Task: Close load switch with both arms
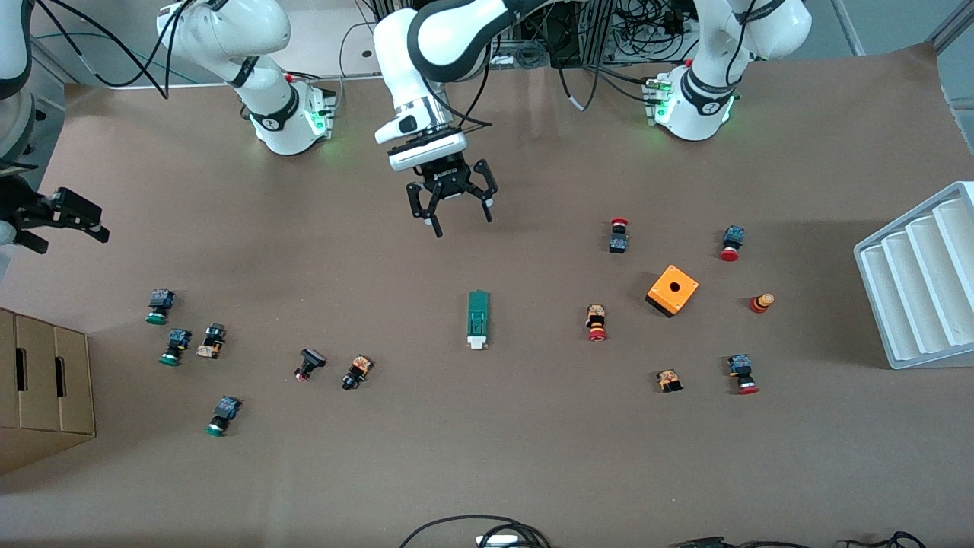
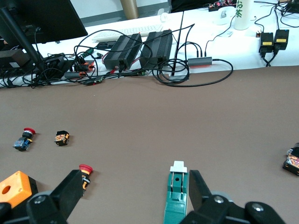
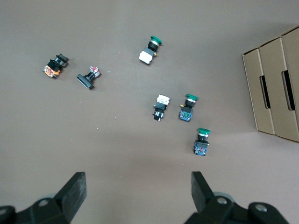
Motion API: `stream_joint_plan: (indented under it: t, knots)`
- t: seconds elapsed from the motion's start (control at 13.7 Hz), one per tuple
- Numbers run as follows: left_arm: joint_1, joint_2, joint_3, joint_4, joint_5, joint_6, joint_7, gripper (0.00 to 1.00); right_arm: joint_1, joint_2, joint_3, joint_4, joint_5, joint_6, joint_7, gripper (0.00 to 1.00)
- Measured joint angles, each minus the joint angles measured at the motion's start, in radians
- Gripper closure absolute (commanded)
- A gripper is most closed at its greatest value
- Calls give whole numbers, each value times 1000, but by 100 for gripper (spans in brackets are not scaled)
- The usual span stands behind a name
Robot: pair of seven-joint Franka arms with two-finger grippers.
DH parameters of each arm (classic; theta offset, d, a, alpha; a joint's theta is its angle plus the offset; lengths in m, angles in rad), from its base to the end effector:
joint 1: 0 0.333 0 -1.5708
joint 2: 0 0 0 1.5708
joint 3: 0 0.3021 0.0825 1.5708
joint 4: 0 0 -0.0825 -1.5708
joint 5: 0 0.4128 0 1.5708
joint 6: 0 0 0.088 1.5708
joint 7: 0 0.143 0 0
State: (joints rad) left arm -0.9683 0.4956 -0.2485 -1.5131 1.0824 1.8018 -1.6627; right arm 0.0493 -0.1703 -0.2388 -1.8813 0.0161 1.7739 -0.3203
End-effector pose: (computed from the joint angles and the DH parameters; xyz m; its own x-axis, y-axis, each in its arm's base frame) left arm 0.3652 -0.6164 0.3550 0.6410 -0.0406 0.7665 0.1883 -0.9598 -0.2083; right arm 0.5376 -0.1072 0.5289 0.9891 0.1282 0.0726 0.1310 -0.9908 -0.0349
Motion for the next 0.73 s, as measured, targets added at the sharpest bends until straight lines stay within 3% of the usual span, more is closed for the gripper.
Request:
stream_joint_plan:
  t: [0.37,0.73]
  knots:
    - [38,-55,1,29,-79,6,120,0,8,0,1,0,0,0,0,0]
    - [126,-176,3,45,-201,3,354,0,9,0,1,-1,0,0,0,0]
